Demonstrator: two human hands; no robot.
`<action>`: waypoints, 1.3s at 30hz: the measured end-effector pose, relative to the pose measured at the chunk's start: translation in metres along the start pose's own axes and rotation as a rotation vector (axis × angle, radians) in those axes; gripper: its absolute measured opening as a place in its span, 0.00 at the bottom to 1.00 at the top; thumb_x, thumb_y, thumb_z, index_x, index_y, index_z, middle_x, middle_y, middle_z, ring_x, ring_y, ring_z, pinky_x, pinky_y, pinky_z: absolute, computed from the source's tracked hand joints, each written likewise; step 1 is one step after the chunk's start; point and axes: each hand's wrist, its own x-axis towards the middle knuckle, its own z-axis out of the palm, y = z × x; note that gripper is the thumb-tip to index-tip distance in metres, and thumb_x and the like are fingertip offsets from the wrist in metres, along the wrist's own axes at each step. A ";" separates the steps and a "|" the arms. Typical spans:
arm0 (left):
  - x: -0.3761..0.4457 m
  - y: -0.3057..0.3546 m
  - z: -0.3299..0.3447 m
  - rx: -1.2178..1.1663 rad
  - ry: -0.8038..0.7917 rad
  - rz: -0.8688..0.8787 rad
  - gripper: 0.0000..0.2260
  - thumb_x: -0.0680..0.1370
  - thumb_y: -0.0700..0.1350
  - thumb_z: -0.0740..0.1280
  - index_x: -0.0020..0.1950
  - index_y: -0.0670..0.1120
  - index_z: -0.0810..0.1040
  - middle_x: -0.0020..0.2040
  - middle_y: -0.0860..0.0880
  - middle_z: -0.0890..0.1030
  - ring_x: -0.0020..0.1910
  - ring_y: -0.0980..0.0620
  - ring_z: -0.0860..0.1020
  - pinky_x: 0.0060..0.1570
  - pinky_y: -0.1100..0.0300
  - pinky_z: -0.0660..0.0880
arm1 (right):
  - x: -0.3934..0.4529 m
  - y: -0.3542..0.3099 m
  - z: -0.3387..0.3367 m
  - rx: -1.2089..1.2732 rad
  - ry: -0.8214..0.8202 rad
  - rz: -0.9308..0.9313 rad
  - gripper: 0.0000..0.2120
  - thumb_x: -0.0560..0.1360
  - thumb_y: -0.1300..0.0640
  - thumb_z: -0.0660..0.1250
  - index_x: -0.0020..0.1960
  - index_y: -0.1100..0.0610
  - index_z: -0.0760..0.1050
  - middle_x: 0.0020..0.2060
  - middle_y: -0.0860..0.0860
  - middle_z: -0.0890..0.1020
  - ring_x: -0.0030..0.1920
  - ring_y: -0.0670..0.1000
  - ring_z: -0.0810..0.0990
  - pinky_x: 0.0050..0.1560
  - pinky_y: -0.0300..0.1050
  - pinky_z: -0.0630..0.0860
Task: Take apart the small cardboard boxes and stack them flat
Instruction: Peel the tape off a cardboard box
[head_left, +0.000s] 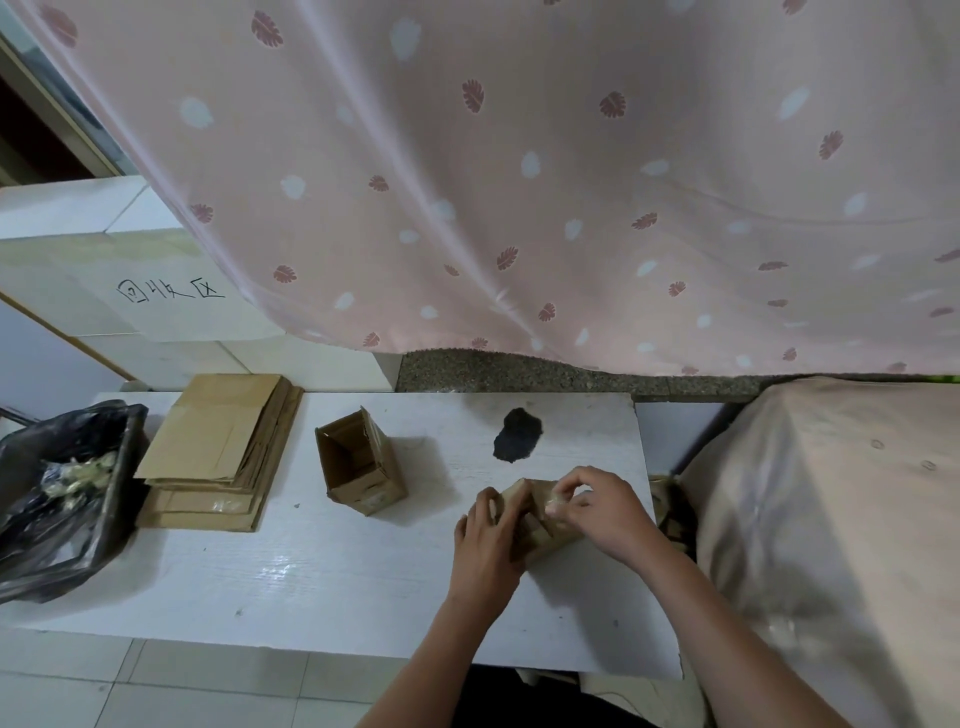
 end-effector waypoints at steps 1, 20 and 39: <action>-0.001 -0.002 0.001 -0.073 0.010 -0.001 0.43 0.68 0.40 0.72 0.76 0.61 0.55 0.59 0.52 0.64 0.54 0.49 0.71 0.55 0.53 0.74 | 0.000 -0.001 -0.002 -0.023 0.018 -0.023 0.07 0.71 0.56 0.77 0.44 0.52 0.79 0.42 0.47 0.82 0.34 0.40 0.78 0.34 0.29 0.70; -0.016 -0.043 0.005 -0.226 -0.010 -0.135 0.40 0.73 0.34 0.71 0.78 0.57 0.57 0.75 0.53 0.62 0.58 0.51 0.76 0.47 0.59 0.77 | 0.003 0.013 0.039 -0.174 -0.082 -0.075 0.05 0.77 0.56 0.69 0.52 0.51 0.81 0.54 0.44 0.74 0.52 0.43 0.77 0.51 0.29 0.71; 0.003 -0.019 0.018 0.239 -0.111 0.030 0.39 0.79 0.67 0.40 0.79 0.42 0.36 0.80 0.46 0.35 0.78 0.45 0.34 0.75 0.54 0.33 | 0.015 0.015 0.057 -0.439 -0.113 -0.141 0.13 0.80 0.62 0.63 0.62 0.57 0.79 0.60 0.49 0.68 0.59 0.48 0.72 0.63 0.37 0.69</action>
